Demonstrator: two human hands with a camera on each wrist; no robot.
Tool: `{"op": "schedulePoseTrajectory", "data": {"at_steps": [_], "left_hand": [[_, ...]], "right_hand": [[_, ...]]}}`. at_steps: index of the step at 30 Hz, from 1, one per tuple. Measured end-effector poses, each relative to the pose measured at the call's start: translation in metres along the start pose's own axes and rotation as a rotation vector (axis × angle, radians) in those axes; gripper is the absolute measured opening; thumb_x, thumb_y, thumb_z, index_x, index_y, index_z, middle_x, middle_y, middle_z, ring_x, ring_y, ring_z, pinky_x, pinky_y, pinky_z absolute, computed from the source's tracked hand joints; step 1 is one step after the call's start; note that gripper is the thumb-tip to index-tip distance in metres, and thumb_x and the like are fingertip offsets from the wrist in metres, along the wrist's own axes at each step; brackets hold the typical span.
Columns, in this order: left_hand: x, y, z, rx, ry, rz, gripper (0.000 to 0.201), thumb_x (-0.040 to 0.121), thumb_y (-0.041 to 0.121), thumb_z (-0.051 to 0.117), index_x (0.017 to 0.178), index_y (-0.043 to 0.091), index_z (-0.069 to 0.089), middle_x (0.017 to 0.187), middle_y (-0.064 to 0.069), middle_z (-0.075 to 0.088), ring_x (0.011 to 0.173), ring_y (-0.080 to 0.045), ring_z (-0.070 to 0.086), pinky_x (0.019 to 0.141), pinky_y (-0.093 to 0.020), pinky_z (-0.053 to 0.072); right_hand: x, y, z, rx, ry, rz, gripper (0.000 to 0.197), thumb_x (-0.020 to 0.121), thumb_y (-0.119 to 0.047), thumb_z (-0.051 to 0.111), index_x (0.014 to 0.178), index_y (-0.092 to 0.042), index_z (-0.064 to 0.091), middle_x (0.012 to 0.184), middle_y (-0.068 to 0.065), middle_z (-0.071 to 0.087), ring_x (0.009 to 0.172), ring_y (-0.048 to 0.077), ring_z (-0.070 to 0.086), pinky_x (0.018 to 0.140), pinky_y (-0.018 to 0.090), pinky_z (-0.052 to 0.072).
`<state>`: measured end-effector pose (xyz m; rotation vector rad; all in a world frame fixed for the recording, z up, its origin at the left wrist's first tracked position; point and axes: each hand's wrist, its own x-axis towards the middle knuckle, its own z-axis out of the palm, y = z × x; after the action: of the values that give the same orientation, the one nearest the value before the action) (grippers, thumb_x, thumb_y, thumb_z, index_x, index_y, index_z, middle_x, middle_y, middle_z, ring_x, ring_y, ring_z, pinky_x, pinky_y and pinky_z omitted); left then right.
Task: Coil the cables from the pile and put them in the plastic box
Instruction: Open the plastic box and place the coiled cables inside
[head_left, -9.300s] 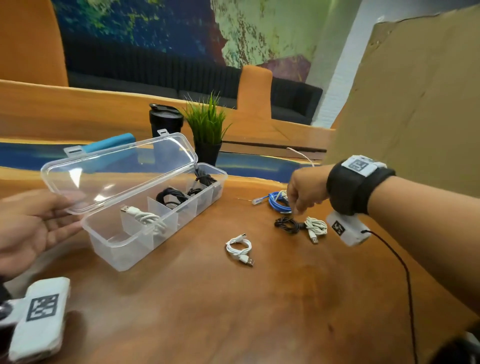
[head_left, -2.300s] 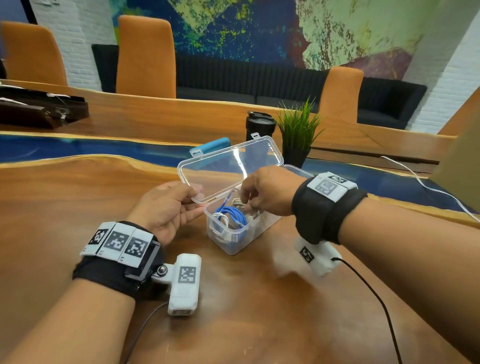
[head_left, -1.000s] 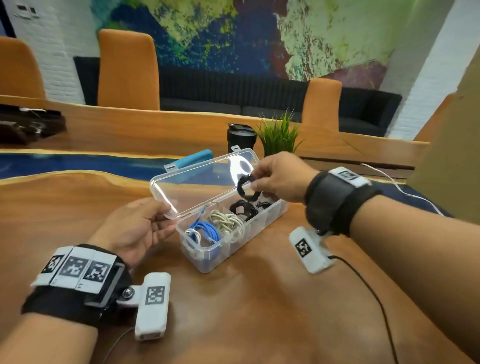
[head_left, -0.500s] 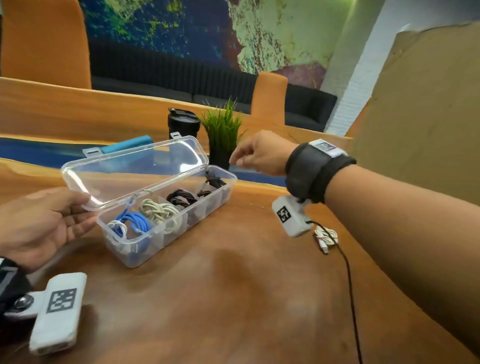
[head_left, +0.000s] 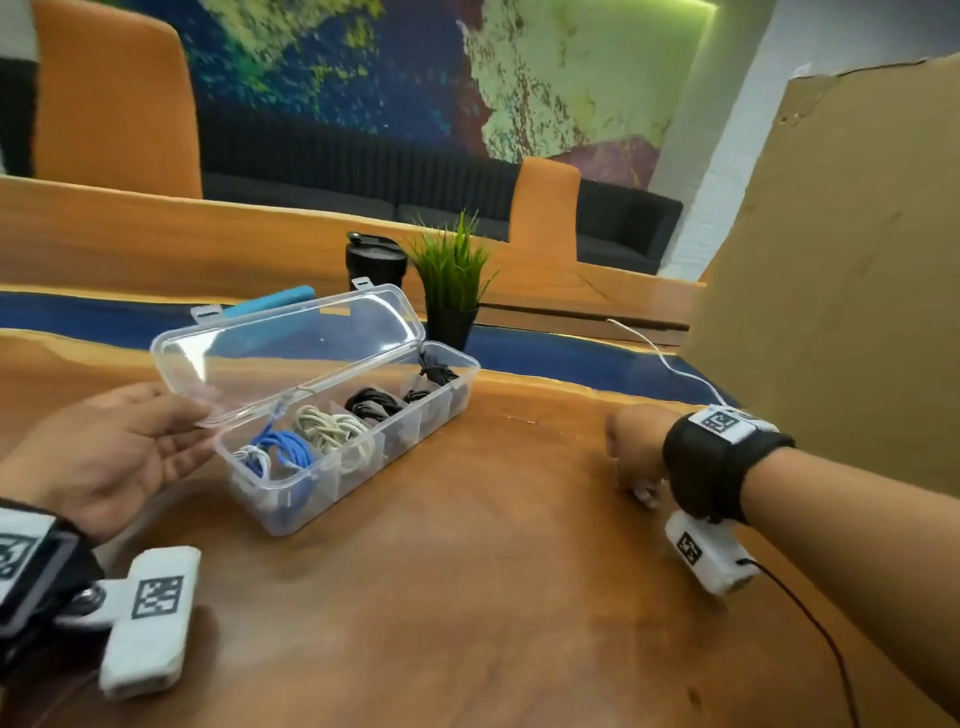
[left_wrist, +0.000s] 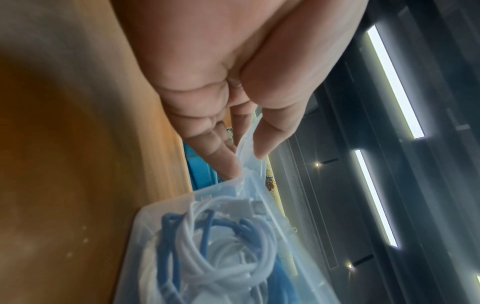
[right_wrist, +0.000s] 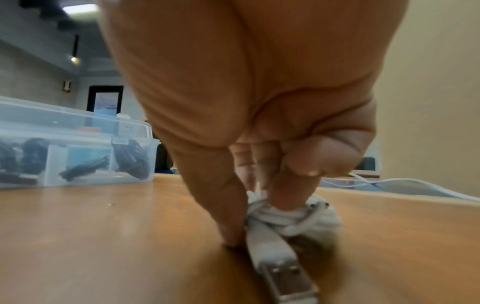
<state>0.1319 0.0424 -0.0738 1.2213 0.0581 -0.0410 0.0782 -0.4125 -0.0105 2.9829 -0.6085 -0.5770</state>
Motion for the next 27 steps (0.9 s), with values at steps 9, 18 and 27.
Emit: {"op": "schedulePoseTrajectory", "data": {"at_steps": [9,18,27], "left_hand": [[-0.012,0.009,0.015,0.042,0.005,-0.032,0.013,0.094,0.000,0.055,0.092,0.010,0.063,0.083,-0.010,0.066,0.062,-0.012,0.062,0.049,-0.015,0.053],[-0.015,0.010,0.018,0.013,0.022,-0.035,0.014,0.096,0.000,0.053,0.091,0.008,0.063,0.070,-0.006,0.071,0.056,-0.009,0.066,0.051,-0.016,0.055],[-0.018,0.012,0.021,-0.004,0.087,-0.033,0.011,0.095,0.000,0.056,0.092,0.010,0.061,0.072,-0.006,0.070,0.053,-0.009,0.065,0.049,-0.018,0.055]], "right_hand": [[-0.038,-0.091,-0.088,0.731,0.350,-0.582,0.019,0.087,-0.008,0.072,0.105,-0.010,0.068,0.097,0.014,0.071,0.077,0.021,0.066,0.072,0.037,0.061],[0.000,-0.167,-0.066,0.216,0.342,-0.648,0.015,0.082,-0.019,0.077,0.093,-0.023,0.067,0.087,-0.006,0.063,0.072,0.011,0.060,0.057,0.022,0.048],[0.000,-0.169,-0.048,0.113,0.331,-0.697,0.023,0.092,-0.017,0.061,0.110,-0.021,0.076,0.113,-0.006,0.072,0.105,0.014,0.063,0.090,0.024,0.047]]}}
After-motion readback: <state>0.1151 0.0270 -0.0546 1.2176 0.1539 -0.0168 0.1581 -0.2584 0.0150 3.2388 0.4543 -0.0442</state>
